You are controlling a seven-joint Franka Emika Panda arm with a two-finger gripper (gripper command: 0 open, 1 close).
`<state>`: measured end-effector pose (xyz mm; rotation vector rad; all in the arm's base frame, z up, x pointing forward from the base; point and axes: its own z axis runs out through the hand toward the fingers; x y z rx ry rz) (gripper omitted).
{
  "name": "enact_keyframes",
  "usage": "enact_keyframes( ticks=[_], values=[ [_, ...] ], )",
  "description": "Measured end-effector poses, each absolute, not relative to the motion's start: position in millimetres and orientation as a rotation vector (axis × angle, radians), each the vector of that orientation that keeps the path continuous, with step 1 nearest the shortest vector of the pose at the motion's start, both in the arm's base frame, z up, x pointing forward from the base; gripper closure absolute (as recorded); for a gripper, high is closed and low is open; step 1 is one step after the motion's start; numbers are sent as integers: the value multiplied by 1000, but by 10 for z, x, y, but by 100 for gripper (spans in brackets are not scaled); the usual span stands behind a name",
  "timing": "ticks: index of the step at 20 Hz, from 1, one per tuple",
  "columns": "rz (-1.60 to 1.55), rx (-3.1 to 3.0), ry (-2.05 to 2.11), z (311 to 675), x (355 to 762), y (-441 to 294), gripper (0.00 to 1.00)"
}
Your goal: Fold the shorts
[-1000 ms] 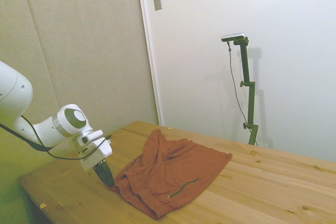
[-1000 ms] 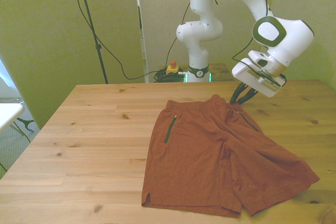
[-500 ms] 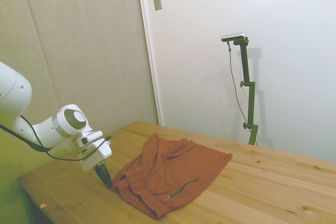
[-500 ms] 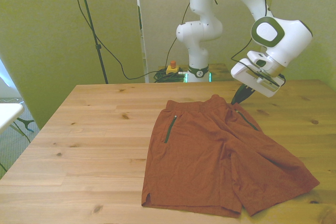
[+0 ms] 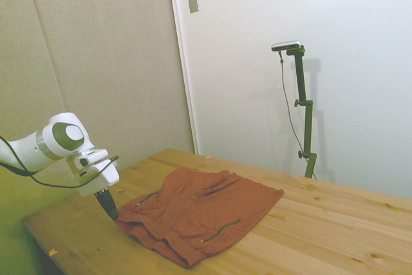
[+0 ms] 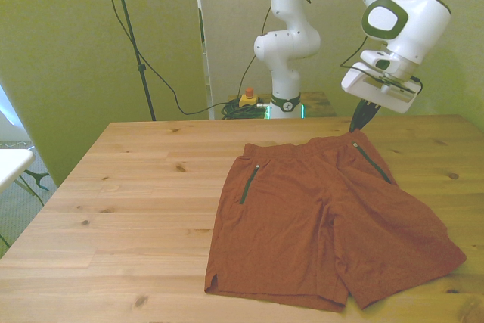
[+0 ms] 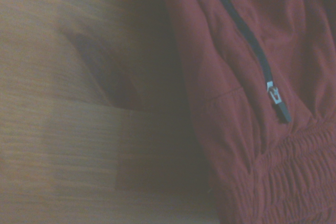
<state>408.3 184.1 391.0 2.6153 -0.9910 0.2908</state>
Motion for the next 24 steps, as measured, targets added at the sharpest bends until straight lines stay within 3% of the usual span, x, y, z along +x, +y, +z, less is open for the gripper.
enact_keyframes(
  ticks=[8,12,16,24],
  values=[
    [246,2789,-1210,4506,4217,1085,100],
    [226,2877,-1314,4925,4137,500,100],
    [192,2872,-1485,5124,3979,-196,100],
    [81,2837,-1815,4508,3320,-1840,100]
  ],
)
